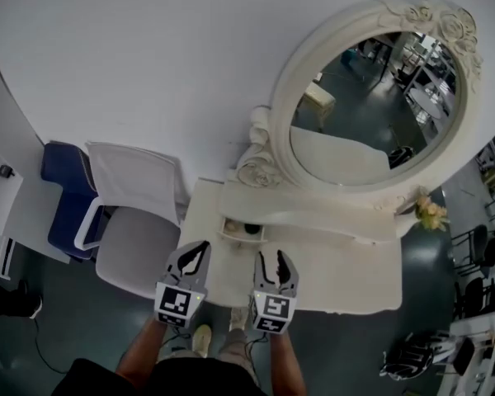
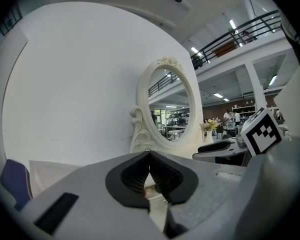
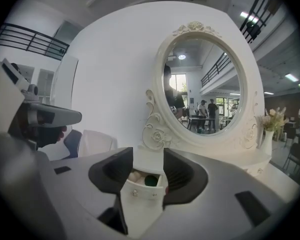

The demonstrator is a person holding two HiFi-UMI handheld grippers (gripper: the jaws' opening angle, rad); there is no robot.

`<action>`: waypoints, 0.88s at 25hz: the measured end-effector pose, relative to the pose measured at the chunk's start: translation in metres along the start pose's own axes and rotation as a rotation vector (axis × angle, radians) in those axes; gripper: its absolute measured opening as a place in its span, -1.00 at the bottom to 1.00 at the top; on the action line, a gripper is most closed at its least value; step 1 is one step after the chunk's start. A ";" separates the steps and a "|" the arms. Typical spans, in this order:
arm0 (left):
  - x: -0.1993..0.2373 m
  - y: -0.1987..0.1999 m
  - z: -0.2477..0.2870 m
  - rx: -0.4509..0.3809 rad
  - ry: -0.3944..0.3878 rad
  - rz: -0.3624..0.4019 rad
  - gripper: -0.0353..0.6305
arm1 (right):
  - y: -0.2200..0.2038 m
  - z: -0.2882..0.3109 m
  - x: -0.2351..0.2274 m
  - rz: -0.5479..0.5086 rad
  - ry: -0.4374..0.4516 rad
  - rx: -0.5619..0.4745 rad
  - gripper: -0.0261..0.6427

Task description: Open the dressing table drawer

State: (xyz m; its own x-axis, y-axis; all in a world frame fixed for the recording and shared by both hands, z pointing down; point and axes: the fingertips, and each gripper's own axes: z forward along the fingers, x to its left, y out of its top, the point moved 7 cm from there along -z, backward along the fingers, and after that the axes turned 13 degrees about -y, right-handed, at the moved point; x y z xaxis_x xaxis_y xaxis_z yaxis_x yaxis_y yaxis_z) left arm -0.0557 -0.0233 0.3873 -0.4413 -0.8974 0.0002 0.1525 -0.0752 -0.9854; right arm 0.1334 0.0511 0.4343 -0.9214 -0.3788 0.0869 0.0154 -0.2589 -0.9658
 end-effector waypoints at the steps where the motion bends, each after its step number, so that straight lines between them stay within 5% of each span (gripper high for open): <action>1: -0.003 0.003 -0.002 -0.004 -0.006 0.001 -0.88 | 0.005 -0.007 -0.002 -0.001 -0.008 -0.016 -0.36; 22: -0.056 0.031 -0.056 -0.054 -0.116 0.070 -0.88 | 0.039 -0.124 -0.020 0.024 -0.108 -0.151 -0.74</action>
State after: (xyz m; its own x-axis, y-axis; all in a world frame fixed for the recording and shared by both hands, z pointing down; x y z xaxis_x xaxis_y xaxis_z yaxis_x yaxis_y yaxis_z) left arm -0.0758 0.0485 0.3472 -0.3258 -0.9440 -0.0526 0.1303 0.0103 -0.9914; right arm 0.1046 0.1588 0.3649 -0.8741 -0.4789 0.0812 -0.0291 -0.1152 -0.9929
